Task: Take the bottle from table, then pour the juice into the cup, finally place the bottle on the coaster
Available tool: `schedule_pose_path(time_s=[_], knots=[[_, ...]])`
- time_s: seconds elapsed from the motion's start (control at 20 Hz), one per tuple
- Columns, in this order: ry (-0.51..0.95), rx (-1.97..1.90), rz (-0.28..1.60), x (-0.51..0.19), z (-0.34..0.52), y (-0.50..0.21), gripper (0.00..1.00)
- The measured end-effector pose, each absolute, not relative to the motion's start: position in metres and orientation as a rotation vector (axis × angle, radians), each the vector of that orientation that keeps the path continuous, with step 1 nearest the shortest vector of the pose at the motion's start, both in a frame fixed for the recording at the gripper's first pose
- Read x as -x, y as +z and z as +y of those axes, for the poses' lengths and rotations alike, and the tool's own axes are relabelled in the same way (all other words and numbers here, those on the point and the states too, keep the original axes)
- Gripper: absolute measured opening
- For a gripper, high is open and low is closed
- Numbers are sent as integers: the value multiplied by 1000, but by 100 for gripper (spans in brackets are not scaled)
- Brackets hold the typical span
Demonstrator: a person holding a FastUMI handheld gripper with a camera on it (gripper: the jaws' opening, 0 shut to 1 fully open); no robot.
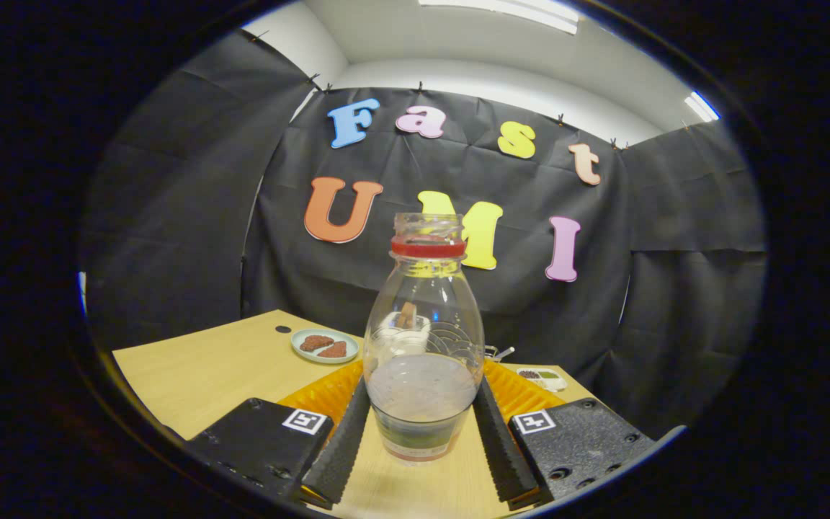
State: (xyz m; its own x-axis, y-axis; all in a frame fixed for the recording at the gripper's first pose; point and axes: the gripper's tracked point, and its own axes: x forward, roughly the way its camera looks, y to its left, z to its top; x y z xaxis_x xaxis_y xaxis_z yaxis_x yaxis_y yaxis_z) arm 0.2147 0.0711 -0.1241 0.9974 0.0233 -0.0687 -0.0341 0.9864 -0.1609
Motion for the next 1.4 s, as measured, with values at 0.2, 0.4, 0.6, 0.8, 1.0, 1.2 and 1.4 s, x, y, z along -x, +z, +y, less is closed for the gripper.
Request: schedule_pose_path(time_s=[0.2,0.4,0.6,0.8,1.0,1.2,1.4], knots=[[48,129,89,-232,65,-128,79],[49,61,113,-259,54,-133,79],[48,-4,130,-290,48,-143,79],[48,-14,173,-320,42,-169,79],[35,36,227,-341,36,-207,79],[50,56,274,-359,40,-240,80],[50,38,302,-376,40,-258,80]])
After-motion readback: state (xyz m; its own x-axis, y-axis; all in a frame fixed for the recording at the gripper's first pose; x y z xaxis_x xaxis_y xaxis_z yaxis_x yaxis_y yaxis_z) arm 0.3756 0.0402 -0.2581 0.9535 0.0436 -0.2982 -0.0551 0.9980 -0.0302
